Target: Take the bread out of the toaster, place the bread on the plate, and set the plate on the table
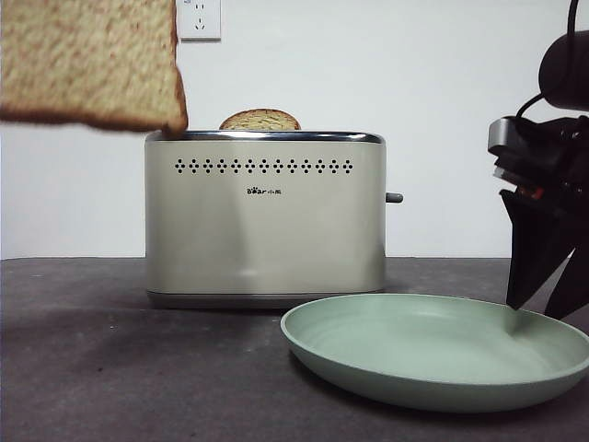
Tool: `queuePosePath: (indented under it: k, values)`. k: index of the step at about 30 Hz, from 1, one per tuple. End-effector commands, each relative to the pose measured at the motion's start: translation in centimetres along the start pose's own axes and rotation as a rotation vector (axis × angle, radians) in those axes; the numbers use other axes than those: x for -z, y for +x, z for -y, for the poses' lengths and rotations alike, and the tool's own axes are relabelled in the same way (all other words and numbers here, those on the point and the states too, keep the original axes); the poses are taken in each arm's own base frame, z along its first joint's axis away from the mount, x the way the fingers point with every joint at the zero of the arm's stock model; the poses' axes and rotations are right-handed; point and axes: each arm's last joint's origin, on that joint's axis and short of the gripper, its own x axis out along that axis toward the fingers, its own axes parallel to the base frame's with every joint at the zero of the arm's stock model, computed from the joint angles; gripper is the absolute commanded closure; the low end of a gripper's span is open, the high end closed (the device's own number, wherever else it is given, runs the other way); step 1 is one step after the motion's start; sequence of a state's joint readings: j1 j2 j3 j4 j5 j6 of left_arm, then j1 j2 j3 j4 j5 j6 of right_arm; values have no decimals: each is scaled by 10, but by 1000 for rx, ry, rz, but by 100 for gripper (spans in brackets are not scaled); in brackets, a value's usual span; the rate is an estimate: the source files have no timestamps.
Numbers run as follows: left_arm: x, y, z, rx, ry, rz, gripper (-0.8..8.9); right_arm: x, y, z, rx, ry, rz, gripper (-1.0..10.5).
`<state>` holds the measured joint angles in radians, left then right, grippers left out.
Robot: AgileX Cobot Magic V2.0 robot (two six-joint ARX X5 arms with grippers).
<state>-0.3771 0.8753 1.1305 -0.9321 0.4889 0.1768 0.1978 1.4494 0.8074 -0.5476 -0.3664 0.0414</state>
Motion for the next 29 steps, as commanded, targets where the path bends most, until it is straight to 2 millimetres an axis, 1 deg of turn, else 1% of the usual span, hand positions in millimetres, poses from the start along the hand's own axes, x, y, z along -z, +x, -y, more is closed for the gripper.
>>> queuePosePath:
  k: [1, 6, 10, 14, 17, 23, 26, 29]
  values:
    - [6, 5, 0, 34, -30, 13, 810, -5, 9, 0, -5, -11, -13, 784]
    - [14, 9, 0, 58, -46, -4, 810, -5, 21, 3, -6, -3, -48, 824]
    - [14, 9, 1, 87, -60, 2, 810, -5, 26, 5, -7, 1, -60, 949]
    - [13, 9, 1, 104, -71, 4, 810, -5, 21, -1, -98, -7, -46, 942]
    - [12, 9, 2, 158, -78, 17, 810, -6, 9, -10, -138, -40, -3, 942]
    - [3, 13, 1, 267, -126, 81, 810, -3, -14, -43, -195, -134, 72, 942]
    - [0, 19, -1, 325, -144, 82, 810, 1, -22, -58, -222, -172, 95, 942]
    - [-2, 31, -7, 367, -168, 48, 810, 3, -26, -73, -254, -201, 114, 942]
